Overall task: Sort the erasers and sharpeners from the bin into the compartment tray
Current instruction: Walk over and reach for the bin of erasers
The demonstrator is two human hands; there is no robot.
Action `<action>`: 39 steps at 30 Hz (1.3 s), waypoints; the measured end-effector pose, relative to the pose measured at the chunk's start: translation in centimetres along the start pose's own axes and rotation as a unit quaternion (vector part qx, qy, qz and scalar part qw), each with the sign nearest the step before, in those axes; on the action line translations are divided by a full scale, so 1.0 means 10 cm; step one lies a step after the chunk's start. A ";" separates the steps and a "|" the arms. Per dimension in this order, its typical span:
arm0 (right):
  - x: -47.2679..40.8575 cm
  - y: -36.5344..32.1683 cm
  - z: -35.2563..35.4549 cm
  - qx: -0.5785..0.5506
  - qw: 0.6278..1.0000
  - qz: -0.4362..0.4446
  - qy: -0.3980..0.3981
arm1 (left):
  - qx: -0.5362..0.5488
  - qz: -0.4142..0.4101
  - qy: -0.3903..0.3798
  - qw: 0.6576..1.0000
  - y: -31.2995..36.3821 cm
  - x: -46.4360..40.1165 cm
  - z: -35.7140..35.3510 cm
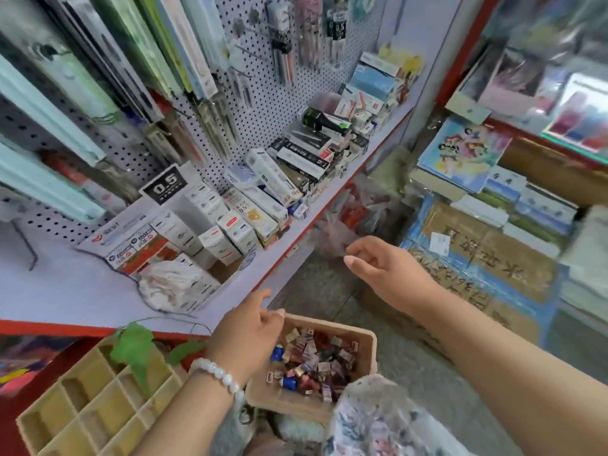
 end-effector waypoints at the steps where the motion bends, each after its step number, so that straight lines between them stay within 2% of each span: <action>1: 0.03 0.02 -0.02 -0.001 1.000 -0.011 0.012 | -0.003 -0.018 -0.010 1.000 0.03 -0.03 -0.03; 6: 0.32 0.14 -0.29 -0.049 0.993 -0.073 0.084 | -0.045 -0.099 -0.066 0.992 0.00 -0.16 -0.11; 11: 0.65 0.29 -0.80 -0.089 0.983 -0.112 0.118 | -0.093 -0.156 -0.101 0.978 -0.16 -0.10 -0.24; 17: 0.89 0.72 -1.20 -0.071 0.981 -0.135 0.122 | -0.110 -0.146 -0.112 0.977 -0.48 -0.10 -0.72; 23: 0.84 1.40 -1.43 0.035 0.983 -0.144 0.109 | -0.147 -0.134 -0.095 0.975 -0.76 -0.34 -1.41; 26: 0.70 1.83 -1.75 0.081 0.983 -0.136 0.094 | -0.181 -0.140 -0.065 0.971 -0.99 -0.53 -1.79; 31: 0.38 2.35 -2.35 0.101 0.987 -0.099 0.074 | -0.177 -0.139 -0.033 0.974 -1.40 -0.89 -2.30; 39: -0.11 2.59 -2.78 0.141 0.988 0.008 0.066 | -0.185 -0.197 0.009 0.963 -1.51 -1.31 -2.74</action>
Point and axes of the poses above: each hand's wrist, its own x-axis away from the middle knuckle, its own z-axis out of the back of the hand, y = z × x, the point moved 8 cm from there along -x, towards the middle knuckle, and after that the axes turned 6 degrees about -x, right-handed, at the moved point
